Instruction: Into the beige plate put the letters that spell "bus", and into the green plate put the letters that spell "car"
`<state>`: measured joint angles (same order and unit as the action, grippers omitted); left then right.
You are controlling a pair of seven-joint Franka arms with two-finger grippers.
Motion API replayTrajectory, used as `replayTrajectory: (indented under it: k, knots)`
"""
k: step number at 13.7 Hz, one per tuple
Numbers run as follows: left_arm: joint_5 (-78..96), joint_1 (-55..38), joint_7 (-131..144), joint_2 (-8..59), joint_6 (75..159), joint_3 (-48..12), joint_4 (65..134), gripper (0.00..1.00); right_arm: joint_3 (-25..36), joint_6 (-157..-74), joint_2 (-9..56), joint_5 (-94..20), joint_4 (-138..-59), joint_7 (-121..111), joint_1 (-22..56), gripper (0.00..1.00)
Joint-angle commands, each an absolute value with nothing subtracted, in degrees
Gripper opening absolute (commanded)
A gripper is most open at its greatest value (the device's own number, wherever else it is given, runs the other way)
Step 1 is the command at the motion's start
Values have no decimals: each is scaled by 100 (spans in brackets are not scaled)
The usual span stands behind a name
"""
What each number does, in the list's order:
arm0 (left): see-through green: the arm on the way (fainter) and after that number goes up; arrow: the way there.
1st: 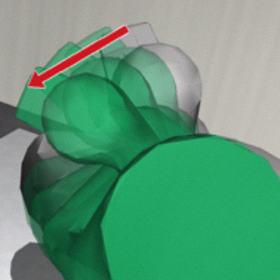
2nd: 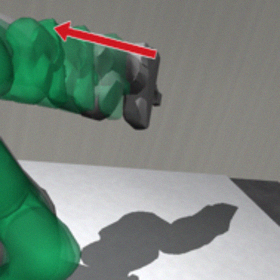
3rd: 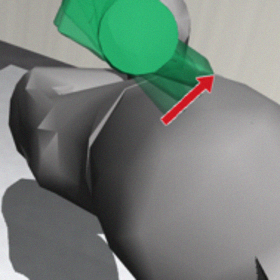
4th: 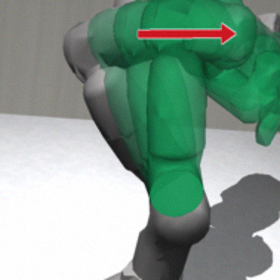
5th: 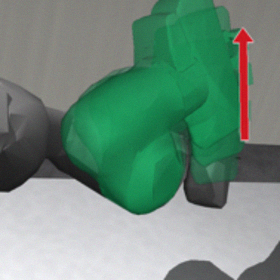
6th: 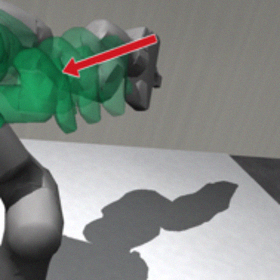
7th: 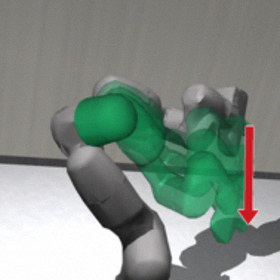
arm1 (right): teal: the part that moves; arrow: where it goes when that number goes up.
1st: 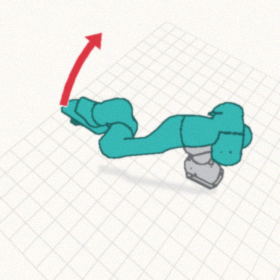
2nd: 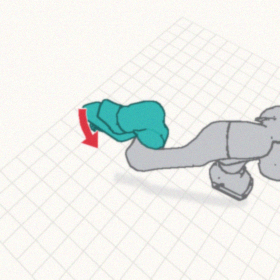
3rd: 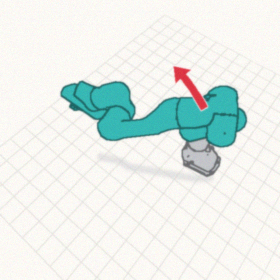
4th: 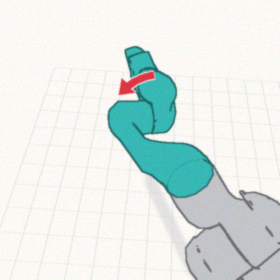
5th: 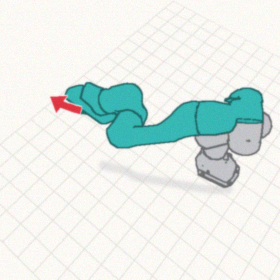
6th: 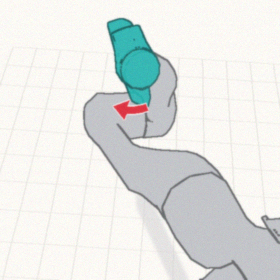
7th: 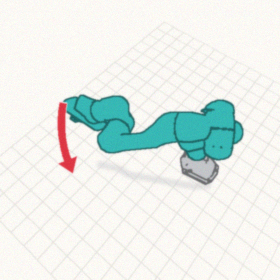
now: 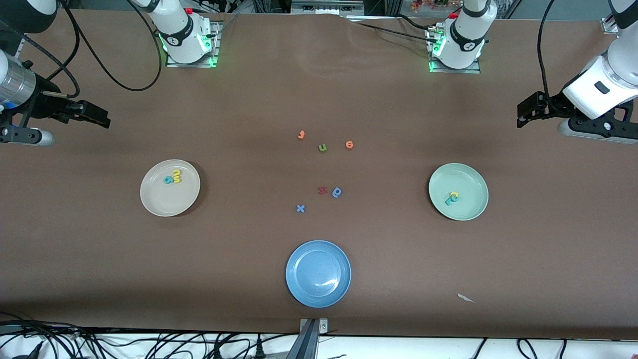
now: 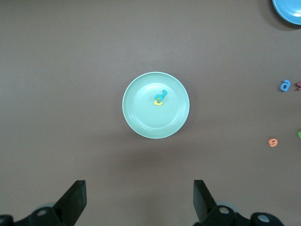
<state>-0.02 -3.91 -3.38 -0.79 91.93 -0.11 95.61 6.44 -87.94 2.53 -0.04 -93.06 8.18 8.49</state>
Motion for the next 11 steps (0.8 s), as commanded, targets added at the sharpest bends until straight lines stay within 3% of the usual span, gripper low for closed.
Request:
replayTrajectory:
  k: [1,11]
  knots:
    - [62,-343,-431,-18,9088,-26,9413,100,686,-8666,325,-26,-9132,870,932,100]
    - [62,-316,-431,-18,9062,-26,9404,100,721,-8657,316,-70,-9132,650,932,100]
